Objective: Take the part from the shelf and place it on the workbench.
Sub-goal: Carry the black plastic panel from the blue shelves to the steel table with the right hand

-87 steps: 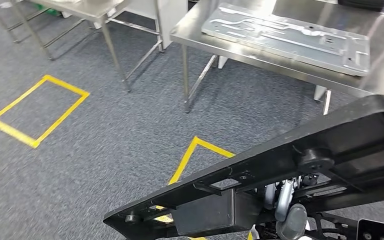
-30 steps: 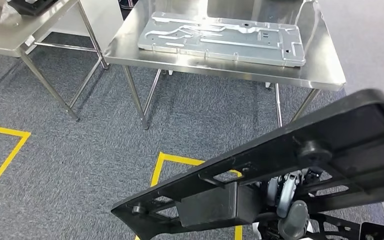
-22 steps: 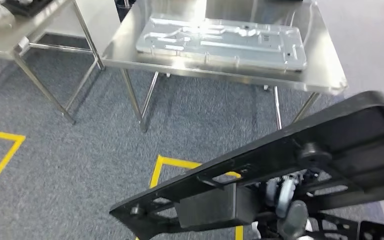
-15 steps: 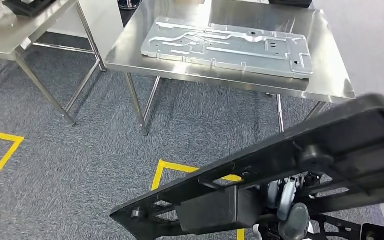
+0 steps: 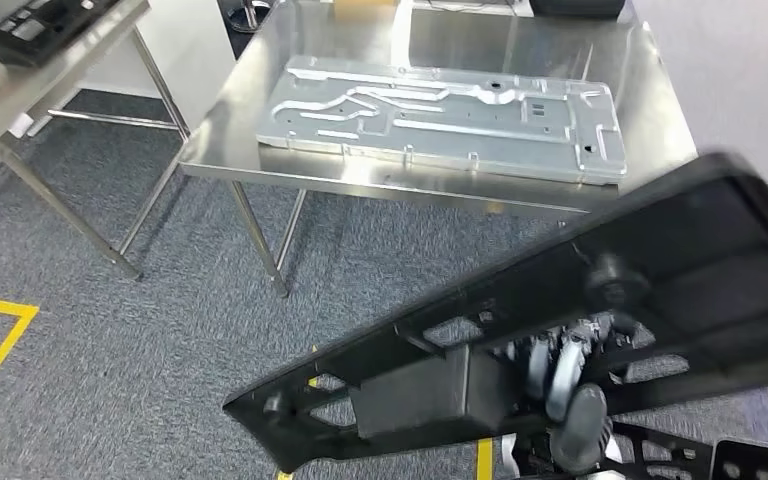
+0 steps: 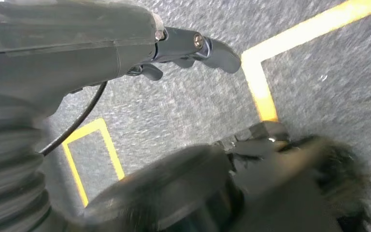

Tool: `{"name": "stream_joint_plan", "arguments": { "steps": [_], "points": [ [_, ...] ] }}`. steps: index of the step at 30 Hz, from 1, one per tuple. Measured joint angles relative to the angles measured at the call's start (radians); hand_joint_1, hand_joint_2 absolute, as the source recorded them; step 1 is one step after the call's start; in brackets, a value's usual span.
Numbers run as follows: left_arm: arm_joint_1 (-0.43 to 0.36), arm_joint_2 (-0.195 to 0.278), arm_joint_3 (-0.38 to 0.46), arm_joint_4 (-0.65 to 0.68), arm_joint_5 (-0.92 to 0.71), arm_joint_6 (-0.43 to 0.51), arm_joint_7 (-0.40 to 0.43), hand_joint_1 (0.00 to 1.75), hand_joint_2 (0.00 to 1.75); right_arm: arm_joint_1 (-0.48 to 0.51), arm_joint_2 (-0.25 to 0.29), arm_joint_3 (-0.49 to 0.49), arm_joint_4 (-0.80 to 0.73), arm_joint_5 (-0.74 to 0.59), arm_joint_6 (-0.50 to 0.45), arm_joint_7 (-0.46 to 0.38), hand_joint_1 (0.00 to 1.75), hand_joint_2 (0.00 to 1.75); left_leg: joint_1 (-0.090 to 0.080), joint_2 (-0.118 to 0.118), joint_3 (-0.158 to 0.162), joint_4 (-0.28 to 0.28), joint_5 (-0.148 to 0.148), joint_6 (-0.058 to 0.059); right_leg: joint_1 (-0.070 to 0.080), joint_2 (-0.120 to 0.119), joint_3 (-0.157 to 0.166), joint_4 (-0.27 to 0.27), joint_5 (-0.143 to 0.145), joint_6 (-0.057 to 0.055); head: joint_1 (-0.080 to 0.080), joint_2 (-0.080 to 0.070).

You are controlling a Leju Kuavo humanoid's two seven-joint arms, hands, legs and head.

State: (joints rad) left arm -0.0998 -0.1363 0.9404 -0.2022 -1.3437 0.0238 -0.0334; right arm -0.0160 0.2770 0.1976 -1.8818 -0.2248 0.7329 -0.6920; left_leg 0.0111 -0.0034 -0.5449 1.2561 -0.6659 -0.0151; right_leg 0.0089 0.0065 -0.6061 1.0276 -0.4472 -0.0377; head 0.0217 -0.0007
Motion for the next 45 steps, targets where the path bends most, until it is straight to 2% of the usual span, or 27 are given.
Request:
{"name": "stream_joint_plan", "arguments": {
  "steps": [2, 3, 6, 7, 8, 10, 12, 15, 17, 18, 19, 20, 21, 22, 26, 28, 30, 32, 33, 34, 36, 37, 38, 40, 42, 44, 45],
  "points": [
    [-0.002, 0.001, 0.001, 0.0, 0.001, -0.003, -0.002, 0.0, 1.75, 0.0, 0.0, 0.0, -0.002, 0.017, -0.017, 0.0, 1.75, 1.75, -0.001, 0.0, -0.05, 0.002, -0.034, 0.0, 0.003, 0.003, 0.034, 0.0, -0.026, 0.0, 0.0, 0.0],
    [-0.003, 0.002, 0.001, 0.0, 0.001, -0.004, -0.003, 0.0, 1.75, 0.001, 0.0, 0.0, -0.004, 0.023, -0.023, 0.0, 1.75, 1.75, -0.001, 0.0, -0.058, -0.033, -0.012, 0.003, 0.004, 0.004, 0.055, 0.0, -0.04, 0.0, 0.0, 0.0],
    [-0.001, 0.005, 0.001, 0.0, 0.001, -0.007, -0.003, 0.0, 1.75, 0.002, 0.0, 0.0, -0.007, 0.031, -0.031, 0.0, 1.75, 1.75, -0.01, -0.001, -0.06, -0.172, 0.161, 0.018, 0.008, 0.008, 0.1, 0.002, -0.079, 0.006, 0.001, 0.0],
    [-0.002, 0.006, 0.001, 0.0, 0.001, -0.007, -0.003, 0.0, 1.75, 0.003, 0.0, 0.0, -0.009, 0.032, -0.031, 0.0, 1.75, 1.75, -0.014, -0.001, -0.059, -0.194, 0.196, 0.023, 0.007, 0.01, 0.106, 0.001, -0.089, 0.012, 0.001, 0.0],
    [-0.003, 0.007, 0.001, 0.0, 0.001, -0.008, -0.003, 0.0, 1.75, 0.003, 0.0, 0.0, -0.011, 0.033, -0.031, 0.0, 1.75, 1.75, -0.017, -0.001, -0.056, -0.201, 0.202, 0.028, 0.006, 0.012, 0.112, 0.007, -0.092, 0.018, 0.001, 0.0],
    [-0.004, 0.006, 0.001, 0.0, 0.0, -0.009, -0.003, 0.0, 1.75, 0.003, 0.0, 0.0, -0.018, 0.046, -0.043, 0.0, 1.75, 1.75, -0.016, -0.003, -0.032, -0.217, 0.201, 0.038, 0.003, 0.012, 0.116, 0.024, -0.093, 0.031, 0.001, 0.0],
    [-0.003, 0.006, 0.001, 0.0, 0.0, -0.009, -0.003, 0.0, 1.75, 0.002, -0.001, 0.0, -0.029, 0.091, -0.083, 0.0, 1.75, 1.75, -0.011, -0.003, -0.006, -0.229, 0.196, 0.048, 0.0, 0.008, 0.092, 0.08, -0.105, 0.042, 0.003, 0.0],
    [0.001, 0.005, 0.001, 0.0, 0.0, -0.009, -0.003, 0.0, 1.75, -0.001, -0.008, 0.006, -0.052, 0.217, -0.238, 0.0, 1.75, 1.75, -0.006, -0.003, 0.017, -0.235, 0.178, 0.051, -0.013, 0.004, -0.029, 0.232, -0.157, 0.061, 0.006, 0.0],
    [0.005, 0.005, 0.001, 0.0, 0.0, -0.012, -0.003, 0.0, 1.75, -0.009, -0.027, 0.026, -0.066, 0.309, -0.405, 0.0, 1.75, 1.75, -0.001, -0.005, 0.035, -0.235, 0.161, 0.045, -0.022, 0.001, -0.089, 0.261, -0.154, 0.071, 0.006, 0.0],
    [0.006, 0.005, 0.001, 0.0, 0.0, -0.014, -0.003, 0.0, 1.75, -0.015, -0.041, 0.044, -0.072, 0.352, -0.489, 0.0, 1.75, 1.75, 0.002, -0.005, 0.048, -0.235, 0.151, 0.042, -0.025, 0.0, -0.094, 0.229, -0.123, 0.074, 0.006, 0.0],
    [0.007, 0.005, 0.001, 0.0, 0.0, -0.015, -0.003, 0.0, 1.75, -0.02, -0.056, 0.063, -0.078, 0.393, -0.565, 0.0, 1.75, 1.75, 0.005, -0.005, 0.06, -0.236, 0.141, 0.038, -0.027, -0.003, -0.086, 0.172, -0.073, 0.075, 0.006, 0.0],
    [0.007, 0.005, 0.001, 0.0, 0.0, -0.016, -0.003, 0.0, 1.75, -0.026, -0.071, 0.084, -0.081, 0.435, -0.635, 0.0, 1.75, 1.75, 0.006, -0.005, 0.073, -0.236, 0.13, 0.033, -0.027, -0.006, -0.075, 0.112, -0.02, 0.073, 0.006, 0.0],
    [0.007, 0.005, 0.001, 0.0, 0.0, -0.016, -0.003, 0.0, 1.75, -0.03, -0.084, 0.105, -0.083, 0.482, -0.7, 0.0, 1.75, 1.75, 0.007, -0.005, 0.082, -0.238, 0.12, 0.027, -0.024, -0.008, -0.064, 0.065, 0.011, 0.068, 0.006, 0.0],
    [0.007, 0.005, 0.001, 0.0, 0.0, -0.016, -0.002, 0.0, 1.75, -0.034, -0.094, 0.125, -0.083, 0.539, -0.766, 0.0, 1.75, 1.75, 0.007, -0.004, 0.089, -0.243, 0.111, 0.02, -0.021, -0.01, -0.057, 0.034, 0.028, 0.062, 0.006, 0.0],
    [0.006, 0.004, 0.001, 0.0, -0.008, -0.018, -0.002, 0.0, 1.75, -0.04, -0.108, 0.185, -0.073, 0.811, -1.016, 0.011, 1.75, 1.75, 0.007, -0.002, 0.114, -0.227, 0.119, -0.009, -0.02, -0.004, -0.019, -0.001, 0.02, 0.029, 0.003, 0.0],
    [0.005, 0.004, 0.001, 0.0, -0.009, -0.019, -0.003, 0.0, 1.75, -0.043, -0.109, 0.205, -0.061, 0.912, -1.113, 0.026, 1.75, 1.75, 0.008, -0.002, 0.07, -0.139, 0.103, -0.014, -0.02, -0.006, 0.009, -0.007, 0.01, 0.017, 0.0, 0.0],
    [0.002, 0.004, 0.002, 0.0, -0.008, -0.021, -0.005, 0.0, 1.75, -0.044, -0.111, 0.222, -0.045, 0.957, -1.166, 0.037, 1.75, 1.75, 0.007, -0.002, -0.018, -0.017, 0.051, -0.015, -0.017, -0.006, 0.027, -0.008, -0.008, 0.01, -0.003, 0.0],
    [-0.003, 0.006, 0.002, 0.0, -0.007, -0.027, -0.008, 0.0, 1.75, -0.043, -0.115, 0.234, -0.03, 0.969, -1.182, 0.041, 1.75, 1.75, 0.003, -0.002, -0.077, 0.027, -0.001, -0.012, -0.014, -0.004, 0.051, -0.008, -0.029, 0.008, -0.003, 0.0],
    [-0.005, 0.006, 0.003, 0.0, -0.007, -0.029, -0.008, 0.0, 1.75, -0.043, -0.117, 0.238, -0.024, 0.97, -1.184, 0.041, 1.75, 1.75, 0.0, -0.002, -0.086, 0.006, 0.003, -0.009, -0.011, -0.003, 0.067, -0.008, -0.041, 0.007, -0.003, 0.0],
    [-0.005, 0.006, 0.003, 0.0, -0.007, -0.03, -0.008, 0.0, 1.75, -0.043, -0.119, 0.243, -0.019, 0.971, -1.185, 0.04, 1.75, 1.75, -0.003, -0.002, -0.083, -0.041, 0.038, -0.003, -0.009, -0.002, 0.083, -0.008, -0.053, 0.007, -0.003, 0.0],
    [-0.003, 0.006, 0.003, 0.0, -0.007, -0.029, -0.007, 0.0, 1.75, -0.042, -0.121, 0.249, -0.009, 0.973, -1.188, 0.041, 1.75, 1.75, -0.011, -0.001, -0.078, -0.153, 0.157, 0.014, -0.004, 0.0, 0.107, -0.006, -0.076, 0.01, -0.001, 0.0],
    [-0.002, 0.007, 0.003, 0.0, -0.007, -0.03, -0.006, 0.0, 1.75, -0.042, -0.123, 0.251, -0.005, 0.98, -1.194, 0.043, 1.75, 1.75, -0.015, -0.001, -0.077, -0.19, 0.203, 0.021, -0.003, 0.001, 0.112, -0.005, -0.085, 0.014, 0.0, 0.0],
    [-0.002, 0.007, 0.003, 0.0, -0.007, -0.03, -0.006, 0.0, 1.75, -0.042, -0.124, 0.253, -0.001, 0.996, -1.206, 0.052, 1.75, 1.75, -0.019, -0.001, -0.077, -0.211, 0.228, 0.026, -0.003, 0.002, 0.115, -0.002, -0.091, 0.019, 0.0, 0.0],
    [-0.004, 0.006, 0.004, 0.0, -0.007, -0.03, -0.005, 0.0, 1.75, -0.044, -0.126, 0.256, 0.008, 1.058, -1.248, 0.084, 1.75, 1.75, -0.021, -0.003, -0.064, -0.222, 0.226, 0.034, -0.004, 0.003, 0.118, 0.013, -0.095, 0.03, -0.001, 0.0],
    [-0.004, 0.004, 0.004, 0.0, -0.008, -0.03, -0.003, 0.0, 1.75, -0.052, -0.127, 0.261, 0.02, 1.146, -1.302, 0.129, 1.75, 1.75, -0.019, -0.004, -0.04, -0.231, 0.216, 0.045, -0.007, 0.001, 0.094, 0.07, -0.087, 0.038, 0.0, 0.0],
    [-0.003, 0.003, 0.004, 0.0, -0.008, -0.031, -0.001, 0.0, 1.75, -0.061, -0.127, 0.266, 0.036, 1.237, -1.355, 0.176, 1.75, 1.75, -0.016, -0.003, -0.017, -0.236, 0.202, 0.053, -0.011, -0.001, 0.021, 0.176, -0.098, 0.05, 0.002, 0.0],
    [-0.003, 0.002, 0.004, 0.0, -0.008, -0.032, 0.001, 0.0, 1.75, -0.064, -0.128, 0.269, 0.047, 1.284, -1.379, 0.203, 1.75, 1.75, -0.014, -0.004, -0.007, -0.237, 0.193, 0.054, -0.014, -0.001, -0.026, 0.229, -0.119, 0.055, 0.002, 0.0]
  ]
}}
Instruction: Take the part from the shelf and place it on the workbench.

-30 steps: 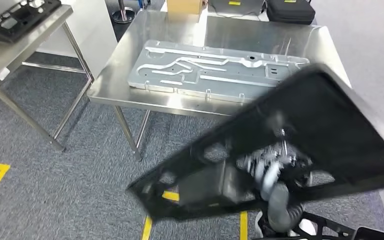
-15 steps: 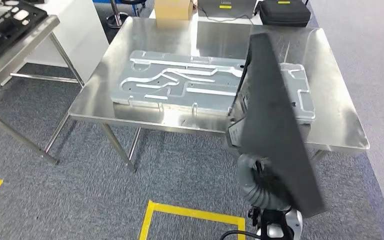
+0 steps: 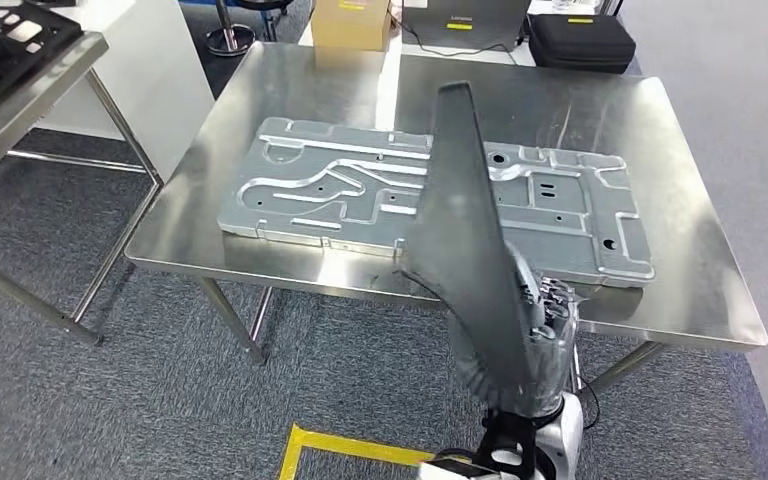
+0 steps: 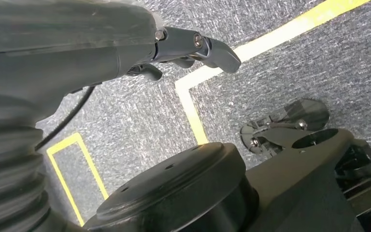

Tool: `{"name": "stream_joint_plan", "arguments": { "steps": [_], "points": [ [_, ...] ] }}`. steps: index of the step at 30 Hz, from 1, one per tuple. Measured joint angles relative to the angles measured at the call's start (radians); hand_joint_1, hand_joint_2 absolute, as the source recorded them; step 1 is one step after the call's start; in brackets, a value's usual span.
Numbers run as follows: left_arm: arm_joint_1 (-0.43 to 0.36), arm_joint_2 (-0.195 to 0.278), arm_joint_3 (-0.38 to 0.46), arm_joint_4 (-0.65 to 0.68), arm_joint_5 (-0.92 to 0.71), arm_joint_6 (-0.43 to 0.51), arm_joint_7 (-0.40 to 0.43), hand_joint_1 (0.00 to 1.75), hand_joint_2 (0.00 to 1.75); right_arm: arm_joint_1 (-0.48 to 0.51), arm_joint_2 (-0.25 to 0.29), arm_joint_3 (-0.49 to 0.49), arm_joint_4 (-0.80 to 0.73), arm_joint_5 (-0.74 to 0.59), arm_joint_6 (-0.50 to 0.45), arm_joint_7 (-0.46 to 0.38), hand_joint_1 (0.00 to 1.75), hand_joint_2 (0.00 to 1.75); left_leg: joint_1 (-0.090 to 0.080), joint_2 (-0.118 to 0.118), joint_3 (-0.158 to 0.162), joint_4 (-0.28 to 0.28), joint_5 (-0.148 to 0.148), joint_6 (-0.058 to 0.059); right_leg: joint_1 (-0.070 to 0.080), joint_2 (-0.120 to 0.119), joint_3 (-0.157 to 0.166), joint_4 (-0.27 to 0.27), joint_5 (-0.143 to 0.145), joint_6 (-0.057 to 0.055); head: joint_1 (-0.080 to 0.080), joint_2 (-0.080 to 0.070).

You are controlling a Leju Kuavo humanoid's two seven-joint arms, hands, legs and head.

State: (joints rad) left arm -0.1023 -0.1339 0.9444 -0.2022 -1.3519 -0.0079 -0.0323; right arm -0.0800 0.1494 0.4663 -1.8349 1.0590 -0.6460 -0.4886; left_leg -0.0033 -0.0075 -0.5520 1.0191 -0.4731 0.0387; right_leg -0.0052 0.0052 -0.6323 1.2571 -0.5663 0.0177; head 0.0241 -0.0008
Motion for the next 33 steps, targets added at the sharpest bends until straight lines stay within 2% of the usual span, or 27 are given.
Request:
{"name": "stream_joint_plan", "arguments": {
  "steps": [1, 2, 3, 4, 5, 6, 7, 8, 9, 11, 12, 14, 15, 16, 17, 18, 19, 20, 21, 23, 24, 26, 28, 29, 31, 32, 33],
  "points": [
    [0.002, 0.0, 0.0, 0.0, 0.0, -0.002, 0.003, 0.0, 1.75, -0.002, 0.0, 0.001, 0.012, 0.044, -0.016, 0.027, 1.75, 1.75, 0.001, -0.001, 0.011, 0.0, -0.01, -0.001, -0.003, 0.0, -0.043, 0.039, -0.024, 0.005, 0.0, 0.0],
    [0.004, -0.001, 0.0, 0.0, 0.0, -0.003, 0.006, 0.0, 1.75, -0.003, 0.0, 0.002, 0.027, 0.098, -0.028, 0.058, 1.75, 1.75, 0.003, -0.003, 0.023, 0.0, -0.021, -0.003, -0.006, 0.0, -0.076, 0.056, -0.042, 0.008, 0.0, 0.0],
    [0.006, -0.002, 0.0, 0.0, 0.0, -0.004, 0.009, 0.0, 1.75, -0.005, -0.001, 0.003, 0.042, 0.159, -0.035, 0.091, 1.75, 1.75, 0.006, -0.005, 0.039, 0.0, -0.034, -0.006, -0.008, -0.001, -0.095, 0.045, -0.044, 0.011, 0.0, 0.0],
    [0.008, -0.003, 0.0, 0.0, 0.001, -0.005, 0.012, 0.0, 1.75, -0.008, -0.001, 0.003, 0.058, 0.223, -0.037, 0.126, 1.75, 1.75, 0.008, -0.007, 0.057, -0.001, -0.048, -0.01, -0.01, -0.001, -0.099, 0.005, -0.021, 0.013, 0.0, 0.0],
    [0.01, -0.005, 0.0, 0.0, 0.001, -0.006, 0.014, 0.0, 1.75, -0.013, -0.001, 0.003, 0.073, 0.283, -0.038, 0.16, 1.75, 1.75, 0.011, -0.009, 0.073, -0.002, -0.063, -0.015, -0.011, -0.003, -0.094, -0.055, 0.031, 0.012, 0.0, 0.0],
    [0.01, -0.007, 0.001, 0.0, 0.001, -0.007, 0.016, 0.0, 1.75, -0.019, -0.001, 0.003, 0.089, 0.335, -0.04, 0.191, 1.75, 1.75, 0.012, -0.01, 0.09, 0.0, -0.077, -0.02, -0.01, -0.004, -0.089, -0.117, 0.099, 0.01, 0.001, 0.0],
    [0.01, -0.009, 0.001, 0.0, 0.001, -0.008, 0.018, 0.0, 1.75, -0.025, -0.001, 0.003, 0.106, 0.374, -0.042, 0.217, 1.75, 1.75, 0.013, -0.01, 0.1, -0.003, -0.089, -0.026, -0.007, -0.005, -0.085, -0.164, 0.151, 0.004, 0.0, 0.0],
    [0.01, -0.01, 0.001, 0.001, 0.001, -0.009, 0.02, 0.0, 1.75, -0.033, -0.001, 0.003, 0.123, 0.405, -0.044, 0.24, 1.75, 1.75, 0.013, -0.01, 0.107, -0.011, -0.098, -0.032, -0.004, -0.006, -0.083, -0.191, 0.188, -0.003, 0.0, 0.0],
    [0.01, -0.012, 0.001, 0.001, 0.001, -0.011, 0.021, 0.0, 1.75, -0.043, -0.001, 0.003, 0.143, 0.431, -0.046, 0.261, 1.75, 1.75, 0.012, -0.01, 0.116, -0.013, -0.1, -0.039, -0.002, -0.005, -0.081, -0.203, 0.197, -0.011, -0.001, 0.0],
    [0.009, -0.012, 0.001, 0.001, 0.002, -0.014, 0.023, 0.0, 1.75, -0.072, -0.002, 0.003, 0.19, 0.474, -0.04, 0.306, 1.75, 1.75, 0.013, -0.009, 0.122, 0.001, -0.086, -0.053, -0.002, -0.001, -0.057, -0.215, 0.183, -0.027, -0.003, 0.0],
    [0.008, -0.012, 0.001, 0.001, 0.002, -0.015, 0.024, 0.0, 1.75, -0.093, -0.004, 0.003, 0.22, 0.489, -0.032, 0.333, 1.75, 1.75, 0.014, -0.008, 0.112, 0.037, -0.072, -0.058, -0.003, 0.001, -0.039, -0.224, 0.175, -0.035, -0.005, 0.0],
    [0.006, -0.012, 0.002, 0.001, 0.005, -0.017, 0.027, 0.0, 1.75, -0.143, -0.016, 0.011, 0.281, 0.506, -0.014, 0.395, 1.75, 1.75, 0.015, -0.007, 0.049, 0.145, -0.069, -0.063, -0.002, 0.001, -0.004, -0.234, 0.156, -0.046, -0.009, 0.0],
    [0.004, -0.012, 0.002, 0.001, 0.008, -0.019, 0.028, 0.0, 1.75, -0.17, -0.028, 0.02, 0.314, 0.509, -0.008, 0.434, 1.75, 1.75, 0.014, -0.007, 0.007, 0.2, -0.09, -0.064, -0.001, 0.001, 0.011, -0.236, 0.144, -0.05, -0.01, 0.0],
    [0.002, -0.011, 0.003, 0.001, 0.01, -0.021, 0.028, 0.0, 1.75, -0.196, -0.042, 0.033, 0.347, 0.51, -0.005, 0.474, 1.75, 1.75, 0.012, -0.007, -0.031, 0.239, -0.125, -0.065, 0.0, 0.001, 0.027, -0.237, 0.131, -0.051, -0.011, 0.0],
    [0.0, -0.011, 0.004, 0.001, 0.012, -0.023, 0.028, 0.0, 1.75, -0.223, -0.059, 0.049, 0.38, 0.511, -0.003, 0.515, 1.75, 1.75, 0.01, -0.008, -0.06, 0.257, -0.16, -0.066, 0.001, 0.001, 0.044, -0.237, 0.118, -0.052, -0.011, 0.0],
    [-0.002, -0.01, 0.005, 0.001, 0.012, -0.025, 0.028, 0.0, 1.75, -0.249, -0.074, 0.065, 0.41, 0.511, -0.002, 0.549, 1.75, 1.75, 0.008, -0.008, -0.075, 0.249, -0.181, -0.065, 0.002, 0.002, 0.062, -0.237, 0.104, -0.052, -0.012, 0.0],
    [-0.003, -0.01, 0.006, 0.001, 0.012, -0.027, 0.028, 0.0, 1.75, -0.275, -0.088, 0.083, 0.441, 0.511, -0.001, 0.574, 1.75, 1.75, 0.006, -0.008, -0.08, 0.218, -0.176, -0.063, 0.003, 0.004, 0.081, -0.237, 0.09, -0.052, -0.012, 0.0],
    [-0.002, -0.01, 0.007, 0.001, 0.013, -0.029, 0.028, 0.0, 1.75, -0.299, -0.101, 0.102, 0.473, 0.511, 0.0, 0.59, 1.75, 1.75, 0.005, -0.008, -0.078, 0.169, -0.137, -0.06, 0.004, 0.005, 0.1, -0.237, 0.076, -0.051, -0.013, 0.0],
    [-0.001, -0.011, 0.009, 0.001, 0.014, -0.03, 0.028, 0.0, 1.75, -0.321, -0.112, 0.12, 0.503, 0.511, 0.002, 0.597, 1.75, 1.75, 0.004, -0.007, -0.076, 0.111, -0.068, -0.055, 0.005, 0.007, 0.116, -0.235, 0.063, -0.049, -0.013, 0.0],
    [0.001, -0.012, 0.012, 0.002, 0.018, -0.033, 0.03, 0.0, 1.75, -0.361, -0.13, 0.154, 0.566, 0.511, 0.021, 0.597, 1.75, 1.75, -0.004, -0.004, -0.071, 0.035, 0.033, -0.041, 0.006, 0.01, 0.134, -0.231, 0.041, -0.039, -0.013, 0.0],
    [0.001, -0.013, 0.013, 0.002, 0.02, -0.034, 0.032, 0.0, 1.75, -0.381, -0.135, 0.169, 0.595, 0.511, 0.037, 0.592, 1.75, 1.75, -0.009, -0.004, -0.07, 0.022, 0.053, -0.032, 0.005, 0.01, 0.137, -0.229, 0.032, -0.032, -0.013, 0.0],
    [-0.001, -0.016, 0.015, 0.002, 0.022, -0.035, 0.039, 0.0, 1.75, -0.426, -0.142, 0.199, 0.655, 0.51, 0.07, 0.569, 1.75, 1.75, -0.014, -0.005, -0.058, 0.018, 0.046, -0.019, 0.0, 0.01, 0.141, -0.228, 0.018, -0.018, -0.013, 0.0],
    [-0.003, -0.02, 0.016, 0.002, 0.024, -0.037, 0.046, 0.0, 1.75, -0.479, -0.143, 0.218, 0.726, 0.511, 0.085, 0.533, 1.75, 1.75, -0.011, -0.004, -0.043, 0.004, 0.039, -0.01, -0.003, 0.005, 0.126, -0.194, 0.001, -0.007, -0.013, 0.0],
    [-0.003, -0.022, 0.017, 0.002, 0.026, -0.038, 0.048, 0.0, 1.75, -0.506, -0.143, 0.223, 0.768, 0.511, 0.085, 0.514, 1.75, 1.75, -0.009, -0.004, -0.034, -0.002, 0.035, -0.005, -0.005, 0.003, 0.097, -0.146, -0.013, -0.001, -0.012, 0.0],
    [0.0, -0.025, 0.02, 0.002, 0.031, -0.037, 0.049, 0.0, 1.75, -0.546, -0.143, 0.228, 0.854, 0.511, 0.082, 0.482, 1.75, 1.75, -0.007, -0.005, -0.018, -0.007, 0.024, 0.002, -0.009, 0.0, 0.006, -0.017, -0.037, 0.009, -0.012, 0.0],
    [0.002, -0.026, 0.021, 0.002, 0.035, -0.036, 0.049, 0.0, 1.75, -0.561, -0.143, 0.229, 0.894, 0.51, 0.084, 0.468, 1.75, 1.75, -0.007, -0.008, -0.009, -0.008, 0.016, 0.003, -0.011, 0.0, -0.04, 0.032, -0.032, 0.012, -0.012, 0.0],
    [0.004, -0.028, 0.023, 0.002, 0.038, -0.033, 0.049, 0.0, 1.75, -0.573, -0.143, 0.229, 0.932, 0.508, 0.088, 0.453, 1.75, 1.75, -0.006, -0.011, 0.002, -0.007, 0.007, 0.003, -0.012, 0.0, -0.072, 0.049, -0.008, 0.014, -0.012, 0.0]
  ]
}}
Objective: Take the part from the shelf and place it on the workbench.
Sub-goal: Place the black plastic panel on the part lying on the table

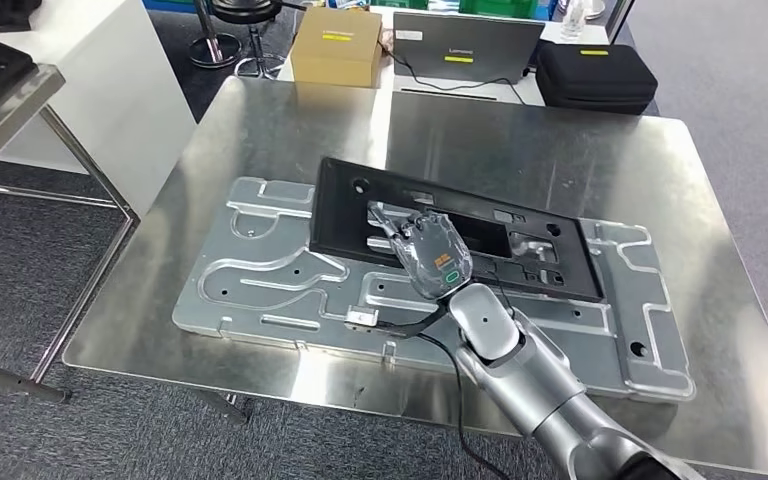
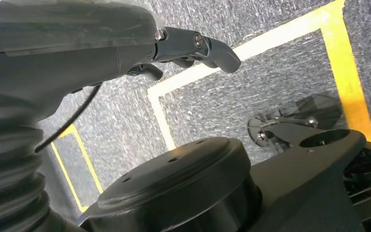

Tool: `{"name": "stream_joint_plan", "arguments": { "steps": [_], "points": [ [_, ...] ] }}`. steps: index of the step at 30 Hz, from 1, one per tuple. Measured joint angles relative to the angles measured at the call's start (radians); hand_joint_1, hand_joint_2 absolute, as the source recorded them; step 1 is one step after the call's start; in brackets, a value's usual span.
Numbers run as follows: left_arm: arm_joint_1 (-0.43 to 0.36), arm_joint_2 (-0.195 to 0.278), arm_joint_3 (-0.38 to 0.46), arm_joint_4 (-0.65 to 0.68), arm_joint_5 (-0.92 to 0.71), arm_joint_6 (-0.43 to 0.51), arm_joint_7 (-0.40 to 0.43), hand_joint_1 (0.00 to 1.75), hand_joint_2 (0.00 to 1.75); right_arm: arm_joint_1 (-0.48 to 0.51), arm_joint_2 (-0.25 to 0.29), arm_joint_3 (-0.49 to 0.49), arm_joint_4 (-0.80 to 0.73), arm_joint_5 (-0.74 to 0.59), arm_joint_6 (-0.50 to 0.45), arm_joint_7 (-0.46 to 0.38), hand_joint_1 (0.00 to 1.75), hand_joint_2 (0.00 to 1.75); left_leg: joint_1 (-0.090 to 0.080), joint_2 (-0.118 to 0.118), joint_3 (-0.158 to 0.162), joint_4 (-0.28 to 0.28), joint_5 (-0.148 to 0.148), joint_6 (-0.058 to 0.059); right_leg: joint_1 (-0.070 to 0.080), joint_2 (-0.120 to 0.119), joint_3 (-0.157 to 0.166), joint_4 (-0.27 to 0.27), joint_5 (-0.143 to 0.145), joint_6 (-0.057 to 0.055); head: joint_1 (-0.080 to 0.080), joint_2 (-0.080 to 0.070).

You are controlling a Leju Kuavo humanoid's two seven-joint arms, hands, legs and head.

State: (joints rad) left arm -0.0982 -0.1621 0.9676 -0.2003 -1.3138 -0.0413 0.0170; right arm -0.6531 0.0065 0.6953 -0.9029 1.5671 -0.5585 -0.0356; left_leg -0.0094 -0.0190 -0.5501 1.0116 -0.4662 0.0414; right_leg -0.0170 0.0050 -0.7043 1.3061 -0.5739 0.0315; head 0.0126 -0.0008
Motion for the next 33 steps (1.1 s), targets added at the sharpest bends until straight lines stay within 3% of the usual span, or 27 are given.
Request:
{"name": "stream_joint_plan", "arguments": {
  "steps": [1, 3, 4, 5, 7, 10, 11, 13, 14, 15, 16, 19, 20, 23, 25, 27, 29, 30, 31, 33],
  "points": [
    [0.002, -0.002, 0.002, 0.0, 0.003, 0.002, 0.0, 0.0, 1.75, -0.013, 0.0, -0.001, 0.034, -0.004, 0.005, -0.015, 1.75, 1.75, 0.001, -0.004, 0.013, 0.0, -0.01, -0.001, 0.0, 0.0, -0.016, -0.02, 0.046, 0.0, 0.0, 0.0],
    [0.004, -0.007, 0.004, 0.0, 0.005, 0.007, -0.001, 0.0, 1.75, -0.044, 0.001, -0.005, 0.097, -0.018, 0.016, -0.047, 1.75, 1.75, 0.001, -0.008, 0.041, -0.001, -0.034, -0.008, 0.002, -0.001, -0.008, -0.132, 0.159, -0.007, 0.0, 0.0],
    [0.004, -0.01, 0.004, 0.0, 0.005, 0.009, -0.001, 0.0, 1.75, -0.062, 0.002, -0.009, 0.129, -0.026, 0.02, -0.063, 1.75, 1.75, 0.0, -0.009, 0.051, -0.001, -0.044, -0.013, 0.006, -0.002, 0.002, -0.182, 0.197, -0.012, -0.001, 0.0],
    [0.005, -0.011, 0.004, 0.0, 0.005, 0.012, -0.002, 0.0, 1.75, -0.079, 0.004, -0.014, 0.159, -0.034, 0.024, -0.076, 1.75, 1.75, 0.0, -0.01, 0.056, -0.001, -0.051, -0.019, 0.01, -0.002, 0.012, -0.218, 0.21, -0.019, -0.002, 0.0],
    [0.005, -0.012, 0.006, 0.0, 0.005, 0.014, -0.003, 0.0, 1.75, -0.111, 0.009, -0.022, 0.212, -0.043, 0.032, -0.095, 1.75, 1.75, 0.0, -0.009, 0.056, -0.004, -0.058, -0.029, 0.018, -0.003, 0.022, -0.246, 0.193, -0.035, -0.004, 0.0],
    [0.004, -0.009, 0.007, 0.0, 0.002, 0.014, -0.008, 0.0, 1.75, -0.147, 0.014, -0.035, 0.275, -0.071, 0.061, -0.128, 1.75, 1.75, -0.003, -0.003, 0.048, 0.012, -0.078, -0.042, 0.009, -0.002, 0.043, -0.278, 0.174, -0.051, -0.007, 0.0],
    [0.004, -0.008, 0.007, 0.0, 0.0, 0.012, -0.013, 0.0, 1.75, -0.159, 0.016, -0.041, 0.299, -0.088, 0.075, -0.149, 1.75, 1.75, -0.004, -0.002, 0.029, 0.051, -0.096, -0.046, 0.006, -0.002, 0.051, -0.284, 0.171, -0.054, -0.009, 0.0],
    [0.003, -0.004, 0.007, 0.0, -0.002, 0.007, -0.026, 0.0, 1.75, -0.177, 0.019, -0.053, 0.351, -0.127, 0.108, -0.195, 1.75, 1.75, -0.002, -0.001, -0.04, 0.181, -0.138, -0.051, 0.007, -0.003, 0.065, -0.287, 0.163, -0.061, -0.012, 0.0],
    [0.002, -0.001, 0.007, 0.0, -0.002, 0.004, -0.034, 0.0, 1.75, -0.181, 0.02, -0.06, 0.376, -0.147, 0.127, -0.216, 1.75, 1.75, -0.002, -0.002, -0.077, 0.242, -0.15, -0.054, 0.008, -0.003, 0.072, -0.287, 0.157, -0.063, -0.011, 0.0],
    [0.001, 0.002, 0.007, 0.0, -0.001, 0.002, -0.041, 0.0, 1.75, -0.183, 0.022, -0.067, 0.4, -0.167, 0.147, -0.234, 1.75, 1.75, -0.002, -0.002, -0.099, 0.274, -0.144, -0.057, 0.008, -0.004, 0.08, -0.286, 0.151, -0.062, -0.012, 0.0],
    [0.001, 0.004, 0.007, 0.0, 0.0, 0.0, -0.047, 0.0, 1.75, -0.185, 0.025, -0.075, 0.42, -0.188, 0.165, -0.247, 1.75, 1.75, -0.001, -0.002, -0.104, 0.269, -0.117, -0.06, 0.007, -0.004, 0.089, -0.285, 0.144, -0.061, -0.012, 0.0],
    [0.004, 0.004, 0.007, 0.001, 0.0, 0.009, -0.056, 0.0, 1.75, -0.195, 0.04, -0.111, 0.469, -0.255, 0.202, -0.271, 1.75, 1.75, 0.006, -0.001, -0.054, 0.119, 0.002, -0.069, 0.007, 0.001, 0.109, -0.275, 0.124, -0.051, -0.013, 0.0],
    [0.005, 0.002, 0.007, 0.002, 0.0, 0.015, -0.058, 0.0, 1.75, -0.198, 0.045, -0.125, 0.483, -0.274, 0.208, -0.273, 1.75, 1.75, 0.008, -0.002, -0.035, 0.074, 0.013, -0.067, 0.009, 0.003, 0.108, -0.271, 0.121, -0.047, -0.015, 0.0],
    [0.004, -0.003, 0.007, 0.003, -0.007, 0.029, -0.062, 0.0, 1.75, -0.195, 0.063, -0.169, 0.516, -0.324, 0.212, -0.261, 1.75, 1.75, 0.009, -0.007, -0.013, 0.024, -0.009, -0.045, 0.015, 0.007, 0.097, -0.266, 0.123, -0.035, -0.017, 0.0],
    [-0.001, -0.006, 0.007, 0.003, -0.018, 0.034, -0.062, 0.0, 1.75, -0.187, 0.085, -0.192, 0.532, -0.339, 0.216, -0.246, 1.75, 1.75, 0.011, -0.005, -0.008, 0.019, -0.01, -0.032, 0.015, 0.005, 0.091, -0.25, 0.113, -0.026, -0.016, 0.0],
    [-0.012, -0.009, 0.005, 0.003, -0.032, 0.033, -0.056, 0.0, 1.75, -0.175, 0.116, -0.201, 0.544, -0.337, 0.226, -0.236, 1.75, 1.75, 0.012, 0.002, -0.001, 0.015, -0.011, -0.021, 0.013, 0.002, 0.052, -0.167, 0.073, -0.018, -0.016, 0.0],
    [-0.022, -0.01, 0.001, 0.003, -0.045, 0.028, -0.046, 0.0, 1.75, -0.161, 0.15, -0.202, 0.554, -0.327, 0.238, -0.229, 1.75, 1.75, 0.012, 0.01, 0.004, 0.015, -0.015, -0.014, 0.013, 0.0, -0.019, -0.039, 0.029, -0.015, -0.016, 0.0],
    [-0.027, -0.01, -0.002, 0.003, -0.048, 0.024, -0.042, 0.0, 1.75, -0.155, 0.168, -0.202, 0.557, -0.322, 0.242, -0.225, 1.75, 1.75, 0.011, 0.012, 0.007, 0.015, -0.017, -0.012, 0.013, 0.0, -0.044, 0.001, 0.025, -0.016, -0.016, 0.0],
    [-0.031, -0.012, -0.004, 0.003, -0.049, 0.02, -0.037, 0.0, 1.75, -0.15, 0.183, -0.202, 0.56, -0.318, 0.247, -0.222, 1.75, 1.75, 0.011, 0.014, 0.012, 0.015, -0.019, -0.011, 0.014, 0.0, -0.053, 0.007, 0.04, -0.018, -0.016, 0.0],
    [-0.04, -0.019, -0.006, 0.003, -0.044, 0.013, -0.026, 0.0, 1.75, -0.147, 0.208, -0.201, 0.564, -0.315, 0.259, -0.22, 1.75, 1.75, 0.009, 0.014, 0.024, 0.014, -0.025, -0.013, 0.019, 0.002, -0.011, -0.091, 0.111, -0.033, -0.016, 0.0]
  ]
}}
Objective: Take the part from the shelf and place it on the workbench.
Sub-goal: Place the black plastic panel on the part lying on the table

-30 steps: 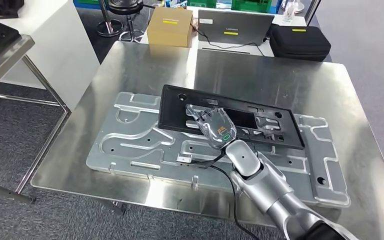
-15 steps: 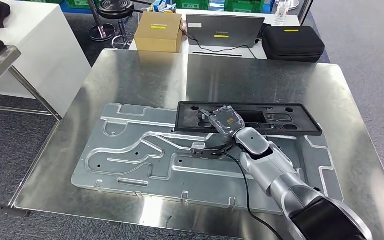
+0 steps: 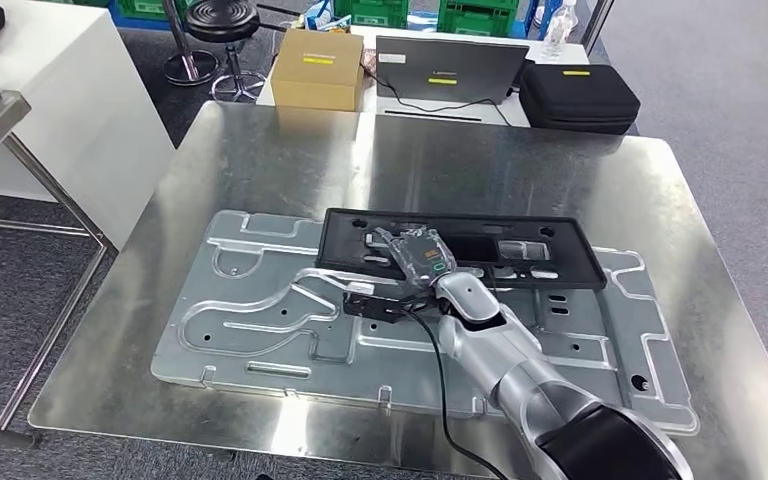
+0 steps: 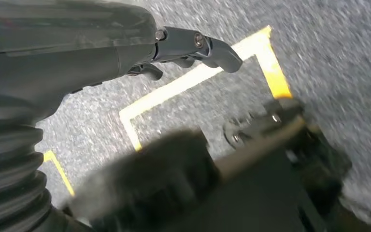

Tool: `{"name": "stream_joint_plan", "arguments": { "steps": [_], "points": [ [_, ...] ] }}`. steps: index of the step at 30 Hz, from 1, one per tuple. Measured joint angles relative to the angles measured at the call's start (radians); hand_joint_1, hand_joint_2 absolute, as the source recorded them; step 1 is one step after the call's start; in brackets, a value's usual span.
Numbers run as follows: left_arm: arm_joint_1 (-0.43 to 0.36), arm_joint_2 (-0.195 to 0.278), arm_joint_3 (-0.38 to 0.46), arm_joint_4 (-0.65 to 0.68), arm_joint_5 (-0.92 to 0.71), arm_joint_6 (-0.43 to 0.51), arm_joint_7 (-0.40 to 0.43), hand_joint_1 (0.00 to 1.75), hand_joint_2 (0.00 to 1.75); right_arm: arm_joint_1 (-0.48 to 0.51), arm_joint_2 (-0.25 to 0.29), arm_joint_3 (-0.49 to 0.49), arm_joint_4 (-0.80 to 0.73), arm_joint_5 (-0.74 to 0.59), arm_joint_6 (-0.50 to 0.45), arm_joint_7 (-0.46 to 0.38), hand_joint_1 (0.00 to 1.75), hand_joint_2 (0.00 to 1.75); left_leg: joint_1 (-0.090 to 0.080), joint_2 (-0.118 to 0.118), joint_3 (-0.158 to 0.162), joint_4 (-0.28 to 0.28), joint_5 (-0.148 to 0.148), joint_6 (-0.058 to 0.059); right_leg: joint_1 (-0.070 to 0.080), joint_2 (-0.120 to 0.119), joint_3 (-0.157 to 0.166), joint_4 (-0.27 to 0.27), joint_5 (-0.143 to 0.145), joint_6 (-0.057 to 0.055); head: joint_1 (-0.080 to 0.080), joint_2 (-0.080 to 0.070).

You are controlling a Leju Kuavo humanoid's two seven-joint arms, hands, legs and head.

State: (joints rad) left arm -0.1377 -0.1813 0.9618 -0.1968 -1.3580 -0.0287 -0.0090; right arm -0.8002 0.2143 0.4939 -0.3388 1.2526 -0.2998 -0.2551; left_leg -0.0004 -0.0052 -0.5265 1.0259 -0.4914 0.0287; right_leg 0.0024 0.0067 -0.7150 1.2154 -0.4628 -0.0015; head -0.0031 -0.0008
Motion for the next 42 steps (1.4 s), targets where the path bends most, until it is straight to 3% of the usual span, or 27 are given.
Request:
{"name": "stream_joint_plan", "arguments": {
  "steps": [2, 3, 5, 7, 9, 11, 12, 13, 14, 16, 18, 22, 24, 26, 27, 28, 29, 30, 32, 33, 34, 37, 38, 40, 42],
  "points": [
    [-0.004, -0.01, 0.0, 0.001, 0.008, -0.003, 0.011, 0.0, 1.75, -0.002, 0.019, 0.0, 0.002, 0.001, 0.014, -0.002, 1.75, 1.75, 0.0, 0.002, 0.009, -0.001, -0.008, -0.007, 0.01, 0.002, 0.063, -0.129, 0.049, -0.023, -0.002, 0.0],
    [-0.006, -0.014, 0.0, 0.002, 0.011, -0.004, 0.014, 0.0, 1.75, -0.003, 0.028, 0.0, 0.003, 0.001, 0.019, -0.004, 1.75, 1.75, 0.002, 0.004, 0.011, -0.002, -0.01, -0.012, 0.016, 0.001, 0.08, -0.164, 0.055, -0.031, -0.002, 0.0],
    [-0.009, -0.017, 0.0, 0.003, 0.015, -0.002, 0.019, 0.0, 1.75, -0.004, 0.041, 0.001, 0.003, 0.001, 0.025, -0.006, 1.75, 1.75, 0.004, 0.008, 0.014, -0.008, -0.014, -0.022, 0.021, -0.001, 0.092, -0.186, 0.052, -0.036, -0.003, 0.0],
    [-0.01, -0.018, 0.0, 0.003, 0.015, 0.006, 0.025, 0.0, 1.75, -0.003, 0.052, 0.002, 0.004, 0.0, 0.029, -0.006, 1.75, 1.75, 0.004, 0.009, 0.023, -0.006, -0.022, -0.032, 0.014, -0.002, 0.107, -0.206, 0.057, -0.036, -0.004, 0.0],
    [-0.009, -0.018, 0.0, 0.003, 0.014, 0.011, 0.028, 0.0, 1.75, -0.002, 0.062, 0.003, 0.005, -0.001, 0.032, -0.006, 1.75, 1.75, 0.005, 0.008, 0.002, 0.055, -0.063, -0.043, 0.005, -0.005, 0.119, -0.224, 0.063, -0.036, -0.006, 0.0],
    [-0.008, -0.017, 0.0, 0.003, 0.015, 0.014, 0.03, 0.0, 1.75, 0.0, 0.068, 0.004, 0.008, -0.001, 0.034, -0.006, 1.75, 1.75, 0.01, 0.008, -0.061, 0.178, -0.122, -0.054, 0.004, -0.007, 0.118, -0.226, 0.064, -0.038, -0.007, 0.0],
    [-0.008, -0.017, 0.0, 0.003, 0.016, 0.015, 0.032, 0.0, 1.75, 0.001, 0.07, 0.004, 0.01, -0.002, 0.034, -0.005, 1.75, 1.75, 0.012, 0.008, -0.086, 0.225, -0.136, -0.058, 0.004, -0.007, 0.117, -0.225, 0.064, -0.037, -0.007, 0.0],
    [-0.008, -0.016, 0.001, 0.003, 0.02, 0.016, 0.035, 0.0, 1.75, 0.001, 0.07, 0.004, 0.011, -0.002, 0.034, -0.005, 1.75, 1.75, 0.014, 0.008, -0.097, 0.241, -0.13, -0.062, 0.003, -0.007, 0.116, -0.224, 0.064, -0.037, -0.007, 0.0],
    [-0.008, -0.016, 0.001, 0.003, 0.024, 0.016, 0.039, 0.0, 1.75, 0.001, 0.071, 0.004, 0.012, -0.003, 0.034, -0.005, 1.75, 1.75, 0.016, 0.008, -0.089, 0.219, -0.106, -0.065, 0.002, -0.007, 0.116, -0.221, 0.064, -0.036, -0.007, 0.0],
    [-0.008, -0.015, 0.003, 0.003, 0.033, 0.015, 0.045, 0.0, 1.75, 0.0, 0.071, 0.004, 0.013, -0.005, 0.036, -0.005, 1.75, 1.75, 0.021, 0.01, -0.033, 0.094, -0.036, -0.069, 0.001, -0.006, 0.115, -0.214, 0.063, -0.032, -0.007, 0.0],
    [-0.007, -0.014, 0.007, 0.003, 0.038, 0.012, 0.047, 0.0, 1.75, -0.002, 0.071, 0.004, 0.014, -0.007, 0.037, -0.004, 1.75, 1.75, 0.021, 0.009, 0.006, -0.003, 0.006, -0.059, 0.003, -0.003, 0.111, -0.205, 0.064, -0.023, -0.006, 0.0],
    [-0.008, -0.015, 0.011, 0.003, 0.045, 0.008, 0.049, 0.0, 1.75, 0.001, 0.072, 0.003, 0.021, -0.013, 0.046, -0.003, 1.75, 1.75, 0.017, 0.006, 0.002, -0.02, 0.026, -0.027, 0.002, -0.001, 0.102, -0.199, 0.065, 0.001, -0.005, 0.0],
    [-0.011, -0.014, 0.014, 0.003, 0.046, 0.008, 0.048, 0.0, 1.75, 0.002, 0.072, 0.002, 0.024, -0.016, 0.052, -0.001, 1.75, 1.75, 0.019, 0.008, -0.01, -0.025, 0.041, -0.012, -0.001, -0.002, 0.074, -0.14, 0.009, 0.01, -0.003, 0.0],
    [-0.011, -0.014, 0.016, 0.003, 0.046, 0.008, 0.046, 0.0, 1.75, 0.001, 0.071, 0.002, 0.026, -0.021, 0.054, 0.001, 1.75, 1.75, 0.019, 0.01, -0.028, -0.025, 0.054, -0.007, -0.004, -0.002, 0.029, -0.016, -0.079, 0.016, -0.001, 0.0],
    [-0.011, -0.014, 0.016, 0.003, 0.045, 0.008, 0.046, 0.0, 1.75, 0.001, 0.071, 0.002, 0.027, -0.023, 0.055, 0.001, 1.75, 1.75, 0.018, 0.011, -0.038, -0.024, 0.06, -0.007, -0.006, -0.002, 0.012, 0.04, -0.107, 0.018, -0.001, 0.0],
    [-0.011, -0.014, 0.016, 0.003, 0.044, 0.008, 0.045, 0.0, 1.75, 0.002, 0.071, 0.002, 0.028, -0.024, 0.055, 0.001, 1.75, 1.75, 0.018, 0.011, -0.047, -0.024, 0.066, -0.008, -0.007, -0.002, 0.011, 0.067, -0.116, 0.018, -0.001, 0.0],
    [-0.011, -0.014, 0.017, 0.003, 0.044, 0.007, 0.045, 0.0, 1.75, 0.003, 0.071, 0.002, 0.029, -0.025, 0.055, 0.001, 1.75, 1.75, 0.018, 0.011, -0.056, -0.023, 0.073, -0.009, -0.007, -0.002, 0.029, 0.057, -0.106, 0.017, -0.001, 0.0],
    [-0.011, -0.013, 0.017, 0.003, 0.044, 0.006, 0.045, 0.0, 1.75, 0.002, 0.071, 0.002, 0.029, -0.025, 0.056, 0.001, 1.75, 1.75, 0.018, 0.01, -0.064, -0.023, 0.079, -0.011, -0.007, -0.002, 0.066, 0.011, -0.085, 0.014, -0.001, 0.0],
    [-0.011, -0.014, 0.018, 0.003, 0.045, 0.005, 0.044, 0.0, 1.75, -0.004, 0.071, 0.001, 0.029, -0.025, 0.057, 0.002, 1.75, 1.75, 0.016, 0.006, -0.075, -0.022, 0.09, -0.017, -0.003, -0.001, 0.164, -0.13, -0.047, 0.002, -0.002, 0.0],
    [-0.012, -0.014, 0.018, 0.003, 0.044, 0.005, 0.042, 0.0, 1.75, -0.007, 0.071, 0.001, 0.029, -0.026, 0.059, 0.004, 1.75, 1.75, 0.016, 0.004, -0.078, -0.023, 0.094, -0.022, 0.0, -0.001, 0.196, -0.178, -0.036, -0.002, -0.002, 0.0],
    [-0.012, -0.014, 0.018, 0.003, 0.042, 0.006, 0.04, 0.0, 1.75, -0.008, 0.071, 0.001, 0.029, -0.027, 0.062, 0.005, 1.75, 1.75, 0.016, 0.002, -0.079, -0.023, 0.098, -0.027, 0.003, -0.001, 0.211, -0.208, -0.034, -0.006, -0.001, 0.0],
    [-0.012, -0.014, 0.018, 0.003, 0.025, 0.018, 0.029, 0.0, 1.75, -0.007, 0.072, 0.001, 0.03, -0.029, 0.069, 0.008, 1.75, 1.75, 0.018, -0.001, -0.084, -0.023, 0.107, -0.045, 0.003, -0.005, 0.207, -0.225, -0.026, -0.016, 0.001, 0.0],
    [-0.012, -0.014, 0.017, 0.003, 0.019, 0.024, 0.025, 0.0, 1.75, -0.007, 0.072, 0.001, 0.03, -0.03, 0.069, 0.009, 1.75, 1.75, 0.018, -0.001, -0.091, -0.012, 0.096, -0.05, 0.001, -0.008, 0.204, -0.228, -0.018, -0.022, 0.0, 0.0],
    [-0.012, -0.014, 0.015, 0.003, 0.009, 0.031, 0.019, 0.0, 1.75, -0.007, 0.073, 0.001, 0.03, -0.031, 0.07, 0.011, 0.87, 1.75, 0.021, -0.001, -0.125, 0.069, 0.035, -0.056, -0.004, -0.016, 0.196, -0.233, -0.004, -0.031, -0.002, 0.0],
    [-0.013, -0.014, 0.014, 0.003, 0.006, 0.029, 0.011, 0.0, 1.75, -0.004, 0.073, 0.0, 0.031, -0.034, 0.07, 0.013, 0.0, 1.75, 0.022, 0.0, -0.168, 0.196, -0.04, -0.063, -0.003, -0.021, 0.182, -0.231, 0.005, -0.036, -0.004, 0.0]
  ]
}}
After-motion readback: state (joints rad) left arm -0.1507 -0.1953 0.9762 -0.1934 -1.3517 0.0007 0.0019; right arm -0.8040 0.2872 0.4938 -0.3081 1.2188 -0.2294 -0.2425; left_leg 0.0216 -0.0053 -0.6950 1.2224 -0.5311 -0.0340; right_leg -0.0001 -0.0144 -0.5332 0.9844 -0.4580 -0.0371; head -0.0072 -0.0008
